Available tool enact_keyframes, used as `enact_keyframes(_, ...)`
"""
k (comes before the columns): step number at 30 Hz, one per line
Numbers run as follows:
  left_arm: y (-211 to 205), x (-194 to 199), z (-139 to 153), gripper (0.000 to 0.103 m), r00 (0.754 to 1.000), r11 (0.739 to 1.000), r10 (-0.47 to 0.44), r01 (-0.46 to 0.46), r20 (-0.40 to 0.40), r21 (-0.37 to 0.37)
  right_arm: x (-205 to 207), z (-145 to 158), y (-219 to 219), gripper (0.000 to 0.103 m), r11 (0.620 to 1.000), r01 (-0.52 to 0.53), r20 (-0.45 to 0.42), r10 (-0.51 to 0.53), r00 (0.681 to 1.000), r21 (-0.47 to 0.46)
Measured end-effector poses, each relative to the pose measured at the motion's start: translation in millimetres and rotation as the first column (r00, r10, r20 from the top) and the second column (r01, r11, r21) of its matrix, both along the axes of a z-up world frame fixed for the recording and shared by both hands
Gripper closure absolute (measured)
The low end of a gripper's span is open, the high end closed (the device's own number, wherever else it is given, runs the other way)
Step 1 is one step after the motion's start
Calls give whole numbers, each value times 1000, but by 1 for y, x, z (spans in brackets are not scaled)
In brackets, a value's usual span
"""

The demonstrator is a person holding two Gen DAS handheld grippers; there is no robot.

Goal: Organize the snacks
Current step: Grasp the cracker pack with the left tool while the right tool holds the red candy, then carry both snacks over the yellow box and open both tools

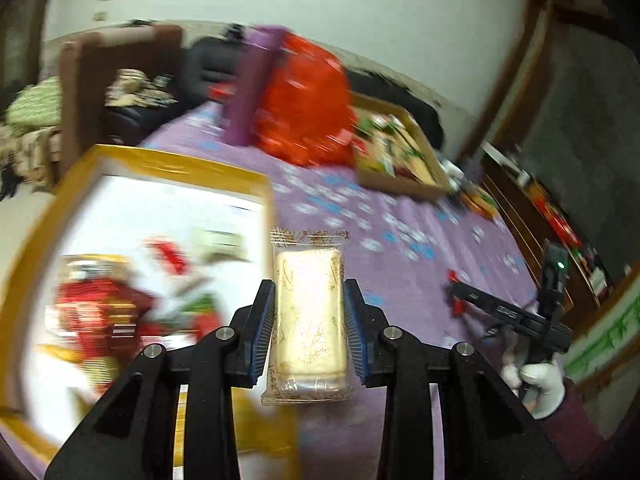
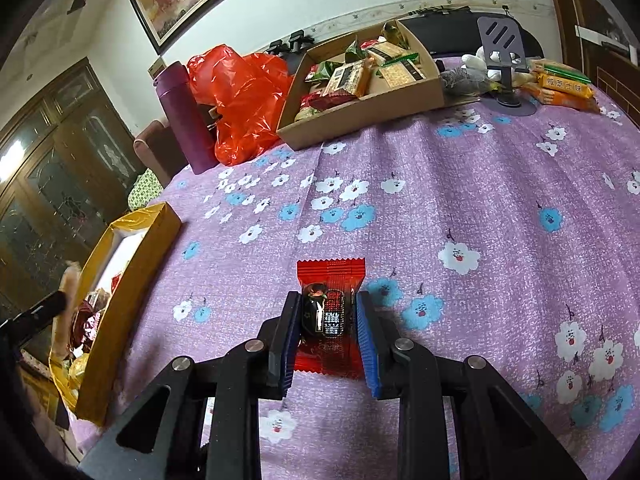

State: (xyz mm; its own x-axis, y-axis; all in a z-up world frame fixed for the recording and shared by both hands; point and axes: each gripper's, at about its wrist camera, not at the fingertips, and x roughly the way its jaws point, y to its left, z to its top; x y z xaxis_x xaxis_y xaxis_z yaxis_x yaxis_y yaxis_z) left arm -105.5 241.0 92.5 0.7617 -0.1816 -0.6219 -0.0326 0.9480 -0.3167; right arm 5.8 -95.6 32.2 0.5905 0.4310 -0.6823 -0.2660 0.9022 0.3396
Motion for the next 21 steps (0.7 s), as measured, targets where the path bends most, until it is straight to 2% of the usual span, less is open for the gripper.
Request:
enact_keyframes(4, 48, -19, -2, 72, 994, 994, 107, -107, 13, -5, -6, 10, 14, 75, 996, -48, -38, 51, 998, 76)
enact_keyframes(7, 72, -27, -8, 71, 987, 987, 158, -157, 14, -35, -16, 26, 44, 75, 987, -114, -37, 119, 992, 115)
enact_keyframes(9, 85, -28, -13, 71, 984, 982, 180, -179, 7, -52, -21, 36, 68, 76, 980, -167, -27, 171, 985, 113)
enact_keyframes(13, 99, -26, -20, 71, 977, 976, 214, -214, -2, -36, -29, 54, 131, 76, 960, -269, -9, 271, 963, 77)
enact_keyframes(18, 118, -27, -30, 71, 969, 967, 247, -248, -28, -63, -35, 56, 203, 76, 931, -360, -27, 362, 932, 51)
enact_keyframes(21, 125, -32, -33, 62, 968, 962, 248, -249, -28, -112, -35, 48, 245, 76, 913, -406, -52, 407, 912, 28)
